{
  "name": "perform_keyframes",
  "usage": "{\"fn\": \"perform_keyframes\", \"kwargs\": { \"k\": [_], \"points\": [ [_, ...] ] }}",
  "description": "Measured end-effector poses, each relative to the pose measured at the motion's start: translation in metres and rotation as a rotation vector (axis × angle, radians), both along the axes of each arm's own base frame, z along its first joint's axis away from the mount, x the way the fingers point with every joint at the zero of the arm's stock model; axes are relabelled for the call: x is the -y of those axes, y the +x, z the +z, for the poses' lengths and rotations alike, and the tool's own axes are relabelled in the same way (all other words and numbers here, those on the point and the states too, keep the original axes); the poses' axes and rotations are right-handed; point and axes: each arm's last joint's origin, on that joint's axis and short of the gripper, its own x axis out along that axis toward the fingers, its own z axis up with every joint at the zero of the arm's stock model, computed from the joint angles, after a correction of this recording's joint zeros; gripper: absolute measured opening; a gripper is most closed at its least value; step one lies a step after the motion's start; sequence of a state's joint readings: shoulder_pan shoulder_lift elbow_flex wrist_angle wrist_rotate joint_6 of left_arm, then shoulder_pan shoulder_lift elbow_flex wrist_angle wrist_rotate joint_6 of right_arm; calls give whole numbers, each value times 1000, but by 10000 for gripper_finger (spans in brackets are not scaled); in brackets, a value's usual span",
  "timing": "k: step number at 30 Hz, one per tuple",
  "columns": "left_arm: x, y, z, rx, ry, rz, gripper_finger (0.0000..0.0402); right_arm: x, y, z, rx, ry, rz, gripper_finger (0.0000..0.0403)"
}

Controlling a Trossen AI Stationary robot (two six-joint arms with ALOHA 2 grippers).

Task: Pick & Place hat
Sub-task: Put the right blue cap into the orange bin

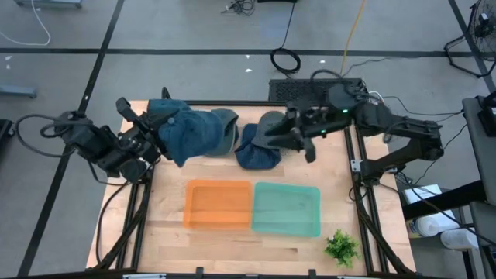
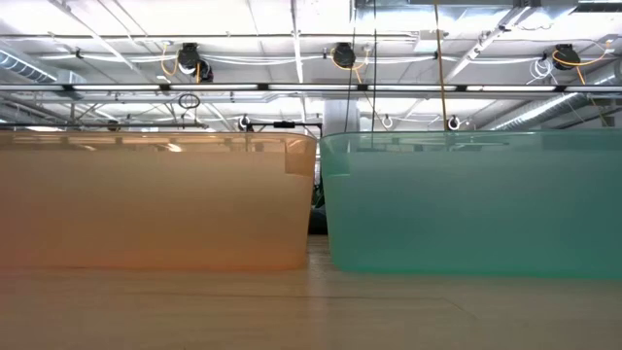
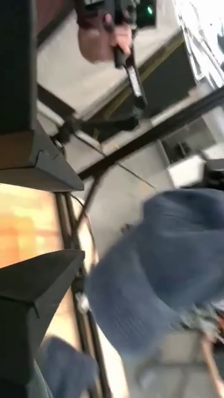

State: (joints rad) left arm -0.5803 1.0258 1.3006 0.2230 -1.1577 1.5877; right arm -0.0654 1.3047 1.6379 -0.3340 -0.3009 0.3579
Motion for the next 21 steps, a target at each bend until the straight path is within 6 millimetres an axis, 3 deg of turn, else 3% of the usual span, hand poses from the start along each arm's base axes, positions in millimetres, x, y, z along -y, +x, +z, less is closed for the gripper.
{"fn": "perform_keyframes", "kwargs": {
  "k": [8,15,21],
  "points": [
    [6,-5,-5,1,-60,-66,5,4,-25,20,138,-173,-203,146],
    [11,-13,-18,-30,-155,-163,5,5,-27,37,313,-286,-244,144],
    [10,-20,-36,-95,-269,-281,5,5,-27,38,328,-324,-249,144]
  ]
}}
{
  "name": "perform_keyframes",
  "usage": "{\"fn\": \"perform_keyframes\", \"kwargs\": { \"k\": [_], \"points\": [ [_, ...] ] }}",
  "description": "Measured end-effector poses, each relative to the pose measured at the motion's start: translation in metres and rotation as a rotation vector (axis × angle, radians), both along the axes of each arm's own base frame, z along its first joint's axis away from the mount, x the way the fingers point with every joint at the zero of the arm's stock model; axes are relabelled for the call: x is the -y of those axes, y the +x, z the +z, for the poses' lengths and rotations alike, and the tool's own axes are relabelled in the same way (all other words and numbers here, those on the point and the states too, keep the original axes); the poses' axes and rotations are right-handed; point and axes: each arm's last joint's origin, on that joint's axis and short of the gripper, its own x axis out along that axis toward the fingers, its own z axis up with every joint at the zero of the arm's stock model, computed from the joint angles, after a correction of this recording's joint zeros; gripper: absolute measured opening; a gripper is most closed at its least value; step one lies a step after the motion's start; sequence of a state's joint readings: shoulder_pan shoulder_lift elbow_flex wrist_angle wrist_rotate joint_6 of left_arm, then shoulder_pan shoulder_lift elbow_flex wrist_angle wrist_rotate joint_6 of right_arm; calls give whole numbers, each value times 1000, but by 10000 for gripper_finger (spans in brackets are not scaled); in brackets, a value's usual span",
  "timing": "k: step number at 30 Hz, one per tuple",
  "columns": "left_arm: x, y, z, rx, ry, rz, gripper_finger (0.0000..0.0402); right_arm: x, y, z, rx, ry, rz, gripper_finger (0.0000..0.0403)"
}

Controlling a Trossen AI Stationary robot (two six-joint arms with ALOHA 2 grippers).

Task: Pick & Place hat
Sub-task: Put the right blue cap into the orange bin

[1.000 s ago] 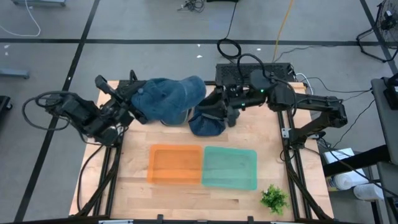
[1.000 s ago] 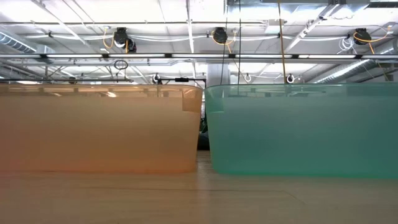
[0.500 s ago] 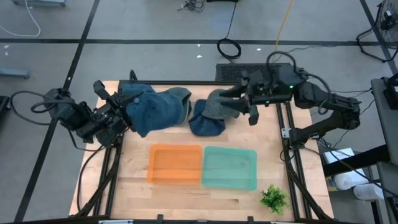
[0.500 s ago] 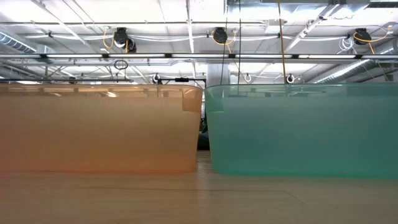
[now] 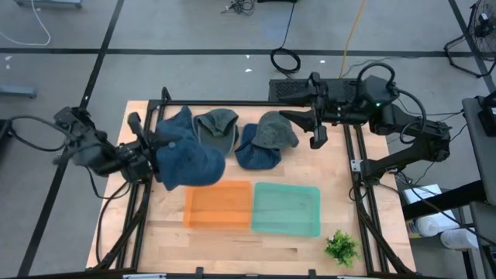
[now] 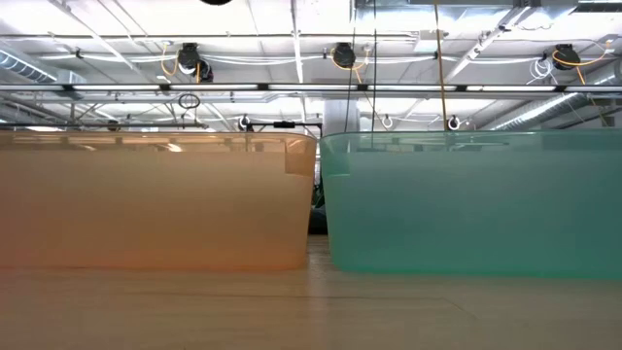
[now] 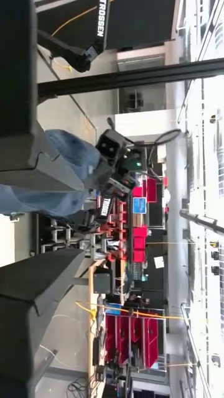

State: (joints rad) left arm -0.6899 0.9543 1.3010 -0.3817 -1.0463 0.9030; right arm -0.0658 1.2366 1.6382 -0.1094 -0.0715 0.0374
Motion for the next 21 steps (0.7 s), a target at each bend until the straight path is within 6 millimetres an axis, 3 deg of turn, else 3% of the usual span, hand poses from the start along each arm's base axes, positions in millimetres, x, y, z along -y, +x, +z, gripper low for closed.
{"fn": "perform_keyframes", "kwargs": {
  "k": [7,17,21],
  "points": [
    [2,5,-14,-71,-186,-186,5,0,0,0,0,1,5,145],
    [13,15,-34,-158,-376,-147,5,0,-1,2,26,1,0,144],
    [18,18,-39,-152,-452,-120,5,3,-2,5,56,33,-98,148]
  ]
}}
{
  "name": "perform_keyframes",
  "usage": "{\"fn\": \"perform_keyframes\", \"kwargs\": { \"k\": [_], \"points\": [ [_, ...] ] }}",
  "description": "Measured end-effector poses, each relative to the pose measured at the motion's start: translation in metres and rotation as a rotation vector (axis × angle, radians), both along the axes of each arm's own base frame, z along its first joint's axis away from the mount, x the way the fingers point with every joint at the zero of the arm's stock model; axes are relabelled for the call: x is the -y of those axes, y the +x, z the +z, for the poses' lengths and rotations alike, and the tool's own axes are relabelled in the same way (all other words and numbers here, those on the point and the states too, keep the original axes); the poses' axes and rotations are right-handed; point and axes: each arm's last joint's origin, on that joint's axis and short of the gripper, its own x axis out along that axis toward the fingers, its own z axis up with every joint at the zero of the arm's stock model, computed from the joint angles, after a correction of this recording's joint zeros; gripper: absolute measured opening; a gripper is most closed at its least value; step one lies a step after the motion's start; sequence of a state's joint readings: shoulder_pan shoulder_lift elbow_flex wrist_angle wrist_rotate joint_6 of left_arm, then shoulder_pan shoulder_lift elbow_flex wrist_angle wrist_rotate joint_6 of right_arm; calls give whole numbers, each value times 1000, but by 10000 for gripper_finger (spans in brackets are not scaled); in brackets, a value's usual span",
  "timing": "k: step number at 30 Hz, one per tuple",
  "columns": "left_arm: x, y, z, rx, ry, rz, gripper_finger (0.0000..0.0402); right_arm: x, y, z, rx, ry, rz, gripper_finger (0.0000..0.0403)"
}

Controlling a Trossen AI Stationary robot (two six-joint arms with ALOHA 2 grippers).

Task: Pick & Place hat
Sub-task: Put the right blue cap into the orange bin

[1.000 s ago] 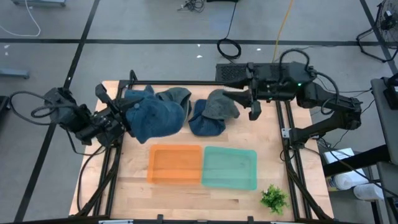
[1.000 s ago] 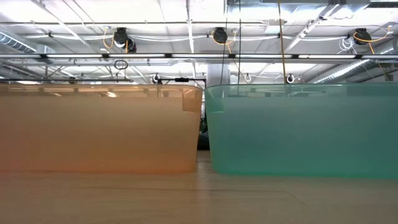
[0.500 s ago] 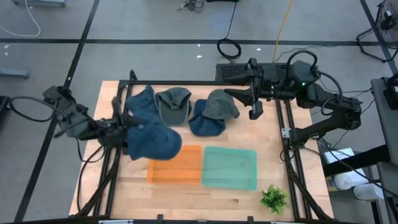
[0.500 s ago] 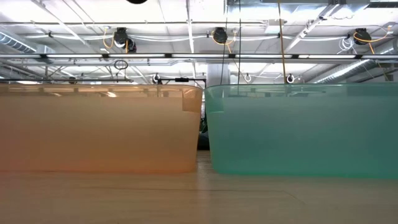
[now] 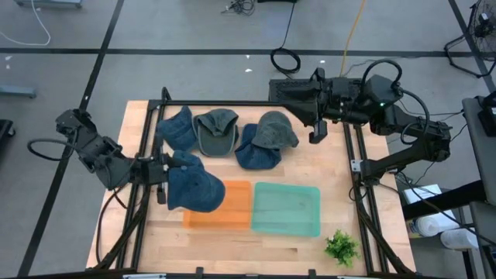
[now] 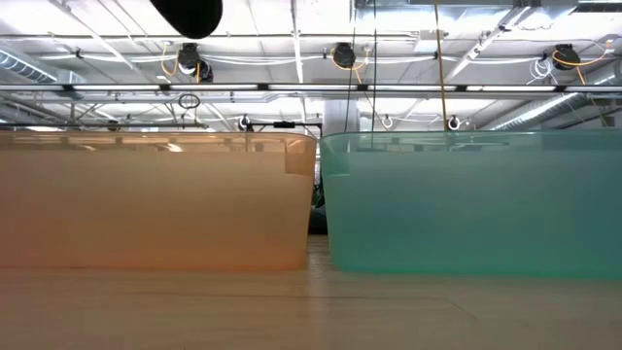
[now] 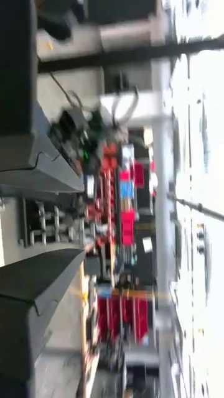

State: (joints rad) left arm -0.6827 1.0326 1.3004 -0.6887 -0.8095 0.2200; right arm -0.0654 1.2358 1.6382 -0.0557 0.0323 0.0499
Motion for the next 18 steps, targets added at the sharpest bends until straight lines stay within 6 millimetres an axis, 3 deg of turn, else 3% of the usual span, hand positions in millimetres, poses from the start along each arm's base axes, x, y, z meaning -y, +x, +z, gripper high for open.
{"fn": "perform_keyframes", "kwargs": {
  "k": [9,18],
  "points": [
    [16,10,-41,-26,-77,14,5,0,0,1,21,57,0,164],
    [25,21,-80,74,-165,35,5,0,0,1,19,52,-1,166]
  ]
}}
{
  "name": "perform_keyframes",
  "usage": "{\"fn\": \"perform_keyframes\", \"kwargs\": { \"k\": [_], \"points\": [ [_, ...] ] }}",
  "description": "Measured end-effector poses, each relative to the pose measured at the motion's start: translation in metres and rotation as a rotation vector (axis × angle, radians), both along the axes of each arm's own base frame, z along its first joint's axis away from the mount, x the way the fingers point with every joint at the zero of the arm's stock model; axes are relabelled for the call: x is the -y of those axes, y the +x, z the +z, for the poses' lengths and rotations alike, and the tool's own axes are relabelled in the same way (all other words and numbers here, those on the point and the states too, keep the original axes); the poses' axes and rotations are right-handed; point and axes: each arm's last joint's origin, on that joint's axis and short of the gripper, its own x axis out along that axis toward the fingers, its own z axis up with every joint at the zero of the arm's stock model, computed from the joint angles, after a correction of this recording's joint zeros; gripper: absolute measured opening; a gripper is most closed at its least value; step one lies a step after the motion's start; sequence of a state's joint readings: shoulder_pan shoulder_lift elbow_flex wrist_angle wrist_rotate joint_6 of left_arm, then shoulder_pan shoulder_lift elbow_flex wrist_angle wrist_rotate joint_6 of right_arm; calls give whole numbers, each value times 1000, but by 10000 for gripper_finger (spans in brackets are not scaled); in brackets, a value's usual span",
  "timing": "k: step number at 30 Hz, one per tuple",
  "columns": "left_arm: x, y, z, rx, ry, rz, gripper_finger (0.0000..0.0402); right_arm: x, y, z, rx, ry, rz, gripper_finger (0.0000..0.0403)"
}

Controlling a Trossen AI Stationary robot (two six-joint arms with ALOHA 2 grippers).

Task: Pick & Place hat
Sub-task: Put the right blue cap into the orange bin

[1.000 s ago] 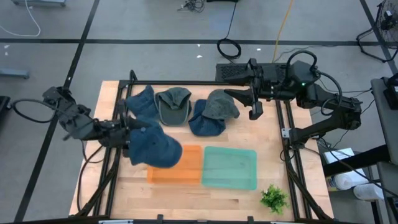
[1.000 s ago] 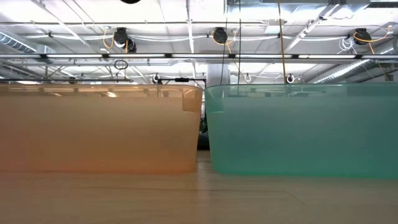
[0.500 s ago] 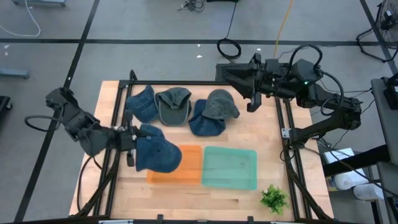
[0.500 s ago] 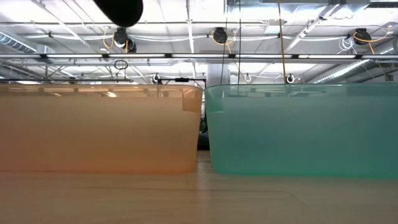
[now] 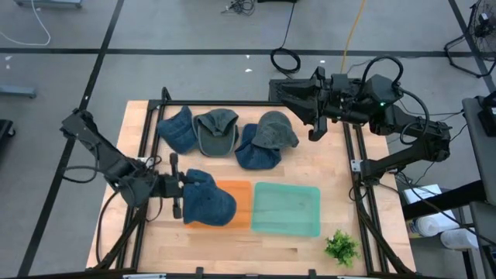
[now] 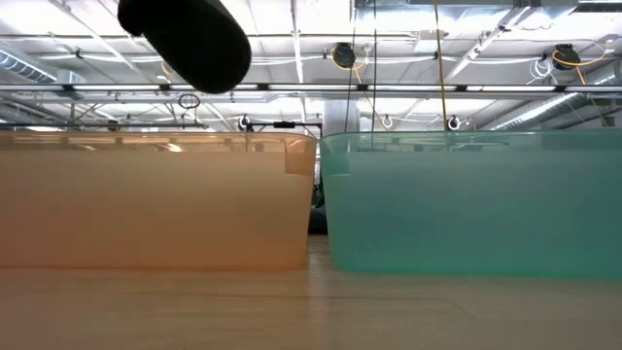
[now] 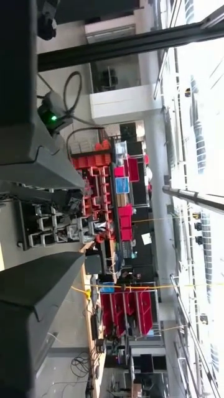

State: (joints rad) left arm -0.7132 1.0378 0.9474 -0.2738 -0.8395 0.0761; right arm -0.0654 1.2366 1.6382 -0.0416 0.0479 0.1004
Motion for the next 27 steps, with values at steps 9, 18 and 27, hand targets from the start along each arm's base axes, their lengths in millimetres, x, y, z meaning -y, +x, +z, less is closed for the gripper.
{"fn": "perform_keyframes", "kwargs": {
  "k": [9,18,27],
  "points": [
    [1,3,-40,79,-53,73,5,-2,0,0,-4,-1,87,169],
    [-3,1,-79,92,-135,104,5,-5,1,-3,-33,19,167,171],
    [-10,-3,-107,134,-187,120,5,-5,1,-5,-51,34,171,171]
  ]
}}
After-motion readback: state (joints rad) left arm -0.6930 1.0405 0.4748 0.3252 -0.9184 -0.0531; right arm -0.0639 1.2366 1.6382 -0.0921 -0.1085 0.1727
